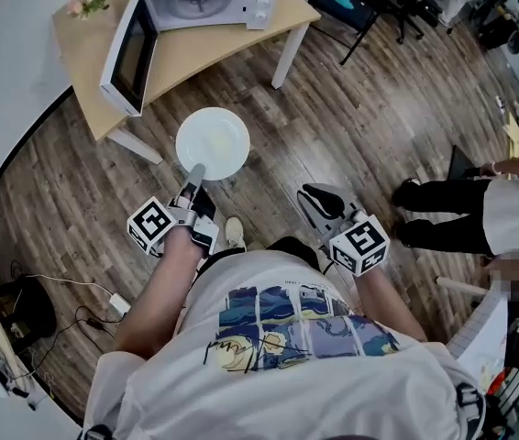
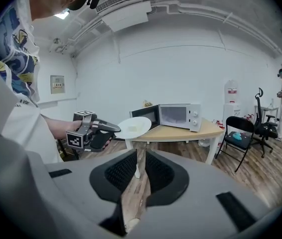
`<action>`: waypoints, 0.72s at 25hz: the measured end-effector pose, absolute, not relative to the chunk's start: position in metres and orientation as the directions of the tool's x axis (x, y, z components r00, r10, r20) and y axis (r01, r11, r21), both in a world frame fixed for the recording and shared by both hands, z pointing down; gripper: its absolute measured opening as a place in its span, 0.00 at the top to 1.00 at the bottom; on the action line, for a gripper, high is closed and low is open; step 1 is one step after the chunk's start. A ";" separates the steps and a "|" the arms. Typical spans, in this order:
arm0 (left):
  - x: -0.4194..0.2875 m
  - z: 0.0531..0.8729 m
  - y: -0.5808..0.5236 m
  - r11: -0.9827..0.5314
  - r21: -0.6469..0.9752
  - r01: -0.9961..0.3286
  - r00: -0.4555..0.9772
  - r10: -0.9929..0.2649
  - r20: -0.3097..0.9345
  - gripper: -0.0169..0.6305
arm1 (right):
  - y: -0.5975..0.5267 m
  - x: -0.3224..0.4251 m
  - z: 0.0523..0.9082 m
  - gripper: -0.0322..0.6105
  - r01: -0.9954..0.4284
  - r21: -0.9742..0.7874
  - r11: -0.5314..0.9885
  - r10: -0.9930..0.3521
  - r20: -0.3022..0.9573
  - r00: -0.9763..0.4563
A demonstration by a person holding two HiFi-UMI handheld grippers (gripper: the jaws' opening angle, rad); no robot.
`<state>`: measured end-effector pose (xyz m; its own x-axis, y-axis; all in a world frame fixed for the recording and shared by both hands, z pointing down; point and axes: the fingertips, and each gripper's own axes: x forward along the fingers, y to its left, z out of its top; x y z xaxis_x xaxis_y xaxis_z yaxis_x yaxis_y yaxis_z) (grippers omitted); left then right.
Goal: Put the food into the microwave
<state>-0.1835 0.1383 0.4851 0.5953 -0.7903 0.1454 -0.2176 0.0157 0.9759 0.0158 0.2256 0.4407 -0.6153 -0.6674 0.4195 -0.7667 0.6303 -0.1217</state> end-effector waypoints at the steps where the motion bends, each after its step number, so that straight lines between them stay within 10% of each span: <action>1: -0.186 0.487 0.129 0.018 0.975 -0.220 0.595 -0.789 0.149 0.95 | 0.215 0.011 0.441 0.88 -0.766 -0.119 0.632 -0.667 0.420 -0.615; 18: -0.178 0.509 -0.036 0.081 0.972 -0.220 0.455 -0.873 0.176 0.95 | 0.027 0.037 0.446 0.81 -0.666 -0.126 0.735 -0.573 0.410 -0.710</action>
